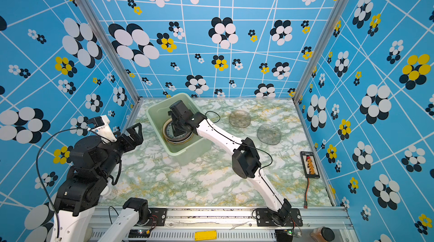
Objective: Place the plates into the plastic bin on the countertop
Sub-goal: Place the plate in the plastic bin, then pick up the plate from the top-right of the table.
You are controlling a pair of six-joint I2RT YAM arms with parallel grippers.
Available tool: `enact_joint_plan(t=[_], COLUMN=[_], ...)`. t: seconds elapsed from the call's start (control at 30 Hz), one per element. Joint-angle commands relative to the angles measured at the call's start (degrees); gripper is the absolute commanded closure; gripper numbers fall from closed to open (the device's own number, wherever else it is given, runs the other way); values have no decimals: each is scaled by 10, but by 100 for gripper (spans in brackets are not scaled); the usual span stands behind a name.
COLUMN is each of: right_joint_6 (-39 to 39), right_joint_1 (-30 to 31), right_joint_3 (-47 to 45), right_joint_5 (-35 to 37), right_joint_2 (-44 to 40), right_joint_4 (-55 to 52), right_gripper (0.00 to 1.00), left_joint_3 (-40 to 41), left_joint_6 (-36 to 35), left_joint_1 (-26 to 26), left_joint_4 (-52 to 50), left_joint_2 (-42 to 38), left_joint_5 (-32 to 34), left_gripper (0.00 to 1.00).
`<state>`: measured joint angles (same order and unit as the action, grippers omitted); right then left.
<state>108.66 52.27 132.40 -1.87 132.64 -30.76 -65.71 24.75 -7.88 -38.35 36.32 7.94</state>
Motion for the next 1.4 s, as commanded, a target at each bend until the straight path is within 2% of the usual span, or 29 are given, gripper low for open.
enact_joint_plan(t=[0.0, 0.13, 0.33, 0.43, 0.57, 0.67, 0.8, 0.93, 1.13, 1.37], right_joint_6=[-111, -178, -282, -345, -416, -450, -460, -509, -534, -546], right_joint_1=[7, 2, -33, -72, -132, -185, -279, -373, -504, -584], right_joint_3=[-39, -144, -320, -401, -464, -508, -602, -646, -725, -778], right_joint_5=[-11, -12, -15, -61, -116, -121, -133, -141, -140, -139], right_joint_2=[-92, -186, -339, -403, -455, -497, -561, -586, -602, -593], right_joint_4=[-25, -1, 9, 27, -21, -52, -37, -64, -50, -29], right_gripper=[15, 17, 23, 28, 29, 30, 31, 32, 34, 36], left_joint_3=[-30, -52, -76, -76, -87, -88, -95, -100, -103, -105], left_joint_6=[-12, -10, -5, -9, -34, -52, -78, -124, -191, -259], left_joint_1=[4, 4, -3, -33, -108, -175, -253, -327, -404, -463], left_joint_4=[-5, -16, -11, -2, -6, 17, 53, 85, 136, 175], left_joint_2=[2, 20, 83, 120, 170, 195, 239, 281, 347, 416], left_joint_5=[-20, -75, -229, -262, -228, -175, -128, -82, -71, -105], left_gripper=[1, 1, 1, 1, 1, 1, 1, 1, 1, 1])
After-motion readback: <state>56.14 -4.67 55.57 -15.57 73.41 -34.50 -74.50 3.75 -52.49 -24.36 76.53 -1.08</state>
